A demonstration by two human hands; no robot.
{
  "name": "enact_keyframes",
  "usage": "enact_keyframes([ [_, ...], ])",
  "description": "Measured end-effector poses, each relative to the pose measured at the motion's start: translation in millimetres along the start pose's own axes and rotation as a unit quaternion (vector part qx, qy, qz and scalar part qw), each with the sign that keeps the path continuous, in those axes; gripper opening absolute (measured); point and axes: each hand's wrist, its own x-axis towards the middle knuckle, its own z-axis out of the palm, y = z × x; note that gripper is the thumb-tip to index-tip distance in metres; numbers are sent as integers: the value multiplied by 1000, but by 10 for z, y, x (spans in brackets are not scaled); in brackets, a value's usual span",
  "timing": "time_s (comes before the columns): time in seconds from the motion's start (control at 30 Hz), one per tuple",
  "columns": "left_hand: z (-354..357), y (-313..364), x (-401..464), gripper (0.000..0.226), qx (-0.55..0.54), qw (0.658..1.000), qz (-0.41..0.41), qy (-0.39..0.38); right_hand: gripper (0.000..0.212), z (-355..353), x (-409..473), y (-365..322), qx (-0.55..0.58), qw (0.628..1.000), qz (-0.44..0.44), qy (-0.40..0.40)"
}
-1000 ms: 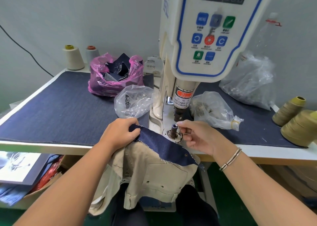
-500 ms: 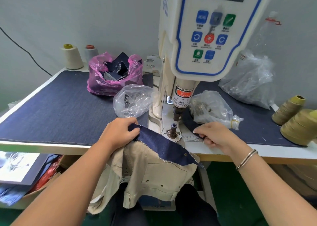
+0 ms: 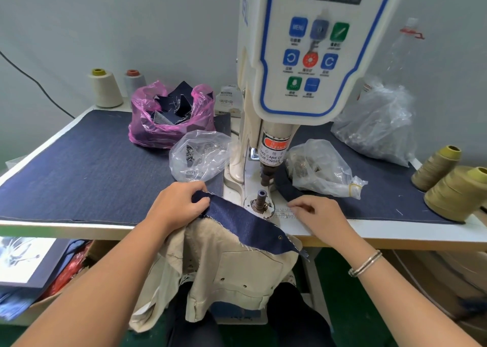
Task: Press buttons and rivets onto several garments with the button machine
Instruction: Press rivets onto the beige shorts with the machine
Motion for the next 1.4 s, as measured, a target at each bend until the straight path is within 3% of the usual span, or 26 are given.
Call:
enact_keyframes([
  [0.17, -5, 9, -4, 10, 2, 1000, -1, -1, 10, 31, -65, 5, -23, 998, -55, -2],
  [0.47, 7, -9, -1, 5, 5, 1000, -3, -3, 5, 57, 54, -70, -66, 997, -40, -22],
  [0.6, 8, -19, 1, 6, 0, 1000, -2, -1, 11, 11, 57, -10, -30, 999, -26, 5],
  [0.7, 17, -29, 10, 5, 5, 1000, 0, -3, 19, 11, -4, 61, -22, 999, -29, -18],
  [0.97, 24, -33, 10, 13, 4, 1000, -1, 8, 8, 56, -13, -12, -86, 995, -46, -29],
  [1.03, 29, -34, 13, 14, 4, 1000, -1, 9, 11, 46, -12, -90, -47, 997, -51, -16],
  [1.17, 39, -43, 18, 17, 8, 1000, 0, 16, 13, 3, 37, -435, 160, 984, -78, 6],
  [1.4, 32, -38, 15, 17, 3, 1000, 1, 15, 28, 83, 84, -664, 92, 988, -125, 0],
])
